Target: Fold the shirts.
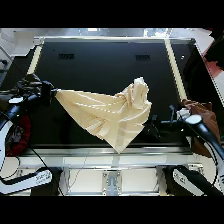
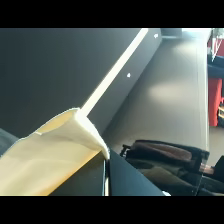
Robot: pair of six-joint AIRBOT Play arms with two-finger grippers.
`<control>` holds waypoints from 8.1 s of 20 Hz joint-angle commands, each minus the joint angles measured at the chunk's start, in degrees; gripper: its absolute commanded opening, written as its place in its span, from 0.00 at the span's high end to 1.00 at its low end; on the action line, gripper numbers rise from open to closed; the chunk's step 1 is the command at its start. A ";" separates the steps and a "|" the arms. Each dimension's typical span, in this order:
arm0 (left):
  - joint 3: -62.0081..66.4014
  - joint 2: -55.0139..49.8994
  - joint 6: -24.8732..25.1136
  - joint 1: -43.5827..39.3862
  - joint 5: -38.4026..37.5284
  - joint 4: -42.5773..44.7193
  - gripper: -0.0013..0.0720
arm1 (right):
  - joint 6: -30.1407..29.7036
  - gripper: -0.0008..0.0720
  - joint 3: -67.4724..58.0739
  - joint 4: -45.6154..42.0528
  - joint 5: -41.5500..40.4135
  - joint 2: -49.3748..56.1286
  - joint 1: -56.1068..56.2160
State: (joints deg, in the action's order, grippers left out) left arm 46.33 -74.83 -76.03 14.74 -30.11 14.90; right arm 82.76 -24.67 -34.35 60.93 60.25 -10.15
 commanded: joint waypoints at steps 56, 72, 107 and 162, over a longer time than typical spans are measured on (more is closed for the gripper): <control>44.65 -20.00 3.85 -5.60 -13.38 45.62 0.97 | -0.44 0.97 -65.44 -16.26 -15.37 35.45 8.13; 37.33 4.00 0.33 10.01 -21.81 39.12 0.10 | -7.23 0.43 -87.03 -28.22 19.74 22.40 -5.33; -31.82 15.41 1.53 17.97 -17.14 19.82 0.97 | -13.44 0.43 -47.15 -12.81 11.17 3.15 -18.25; 41.42 33.68 3.85 17.38 -35.58 37.48 0.97 | -14.01 0.96 -65.02 -24.15 10.54 -23.76 -2.95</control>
State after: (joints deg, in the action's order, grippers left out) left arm 84.42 -34.52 -70.24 32.23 -62.15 54.70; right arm 67.22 -87.59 -54.04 69.52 30.98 -13.06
